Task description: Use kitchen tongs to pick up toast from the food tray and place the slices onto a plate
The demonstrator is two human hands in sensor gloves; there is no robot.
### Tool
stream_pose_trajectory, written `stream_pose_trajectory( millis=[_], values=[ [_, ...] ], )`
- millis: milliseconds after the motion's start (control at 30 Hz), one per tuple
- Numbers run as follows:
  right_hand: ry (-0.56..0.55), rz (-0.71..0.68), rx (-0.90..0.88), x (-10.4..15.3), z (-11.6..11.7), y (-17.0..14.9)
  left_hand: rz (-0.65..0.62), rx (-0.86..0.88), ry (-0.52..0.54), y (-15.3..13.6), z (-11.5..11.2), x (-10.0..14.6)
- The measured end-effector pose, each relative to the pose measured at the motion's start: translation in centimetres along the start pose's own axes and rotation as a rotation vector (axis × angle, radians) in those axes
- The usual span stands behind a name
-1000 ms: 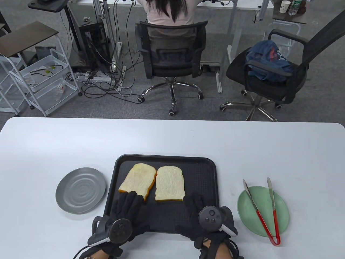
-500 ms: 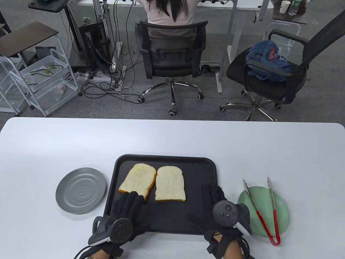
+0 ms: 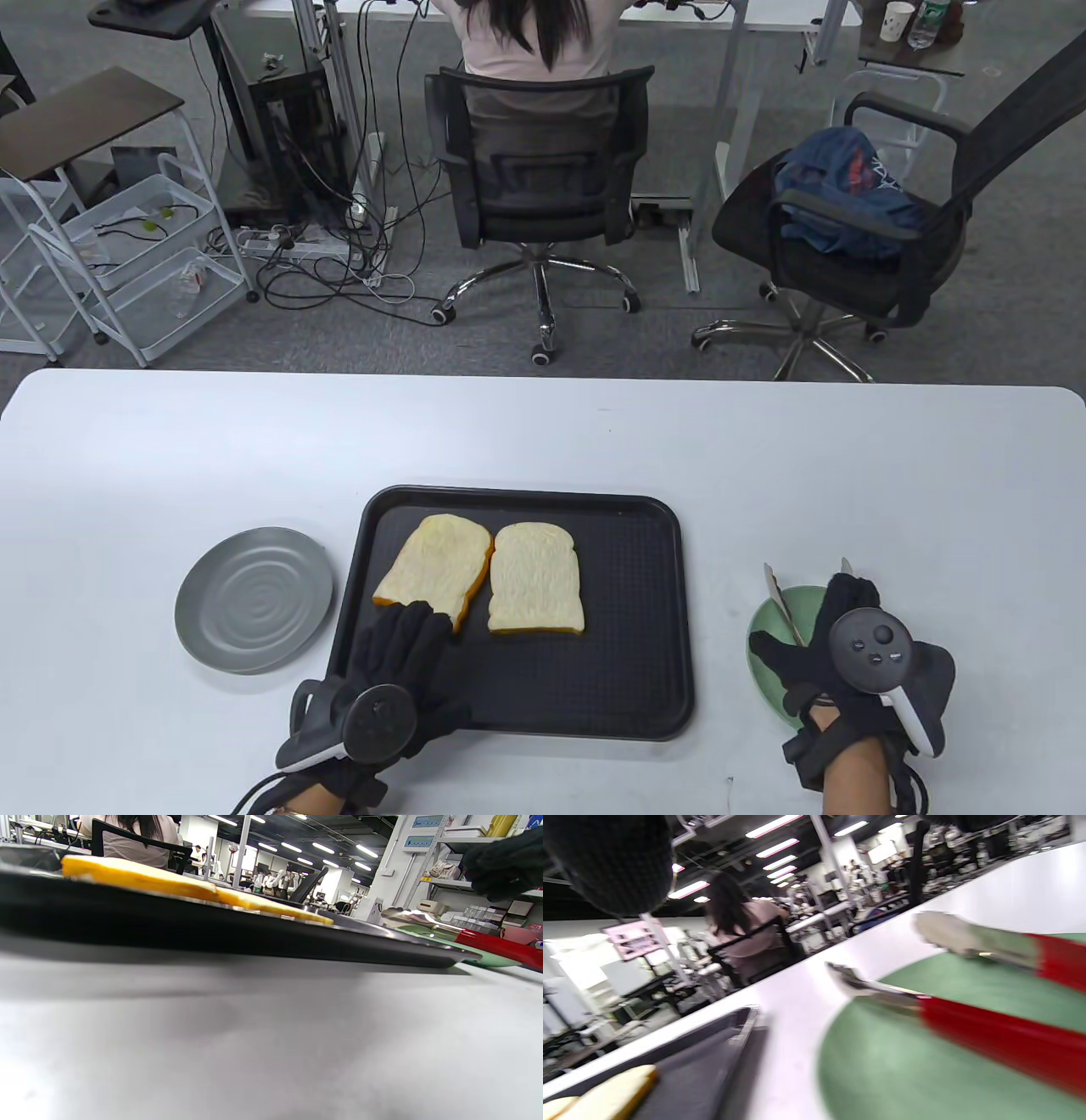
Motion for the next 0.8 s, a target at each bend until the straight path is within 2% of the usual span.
stream_pose_trajectory(
  millis=[267, 400, 533, 800],
  values=[
    [0.119, 0.248, 0.033, -0.3, 1.8, -4.9, 0.0, 0.0, -0.004, 0.0, 0.0, 0.0],
    [0.165, 0.304, 0.049, -0.5, 2.8, -6.1, 0.003, 0.003, -0.008, -0.1, 0.0, 0.0],
    [0.266, 0.349, 0.113, -1.0, 4.3, -6.6, 0.005, 0.001, -0.019, -0.2, -0.1, -0.1],
    [0.359, 0.385, 0.331, -2.3, 6.1, -5.7, 0.008, -0.004, -0.017, -0.3, -0.1, -0.1]
  ],
)
Point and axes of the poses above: the tracker on the back of each hand, its own y axis roughly to the thumb side, its own x axis roughly from the fingertips to the wrist, z = x × y, the point moved 3 cm from there along -x, roughly from the wrist to the fingertips, and after that the axes turned 4 degrees about -z, right-handed, at the moved point
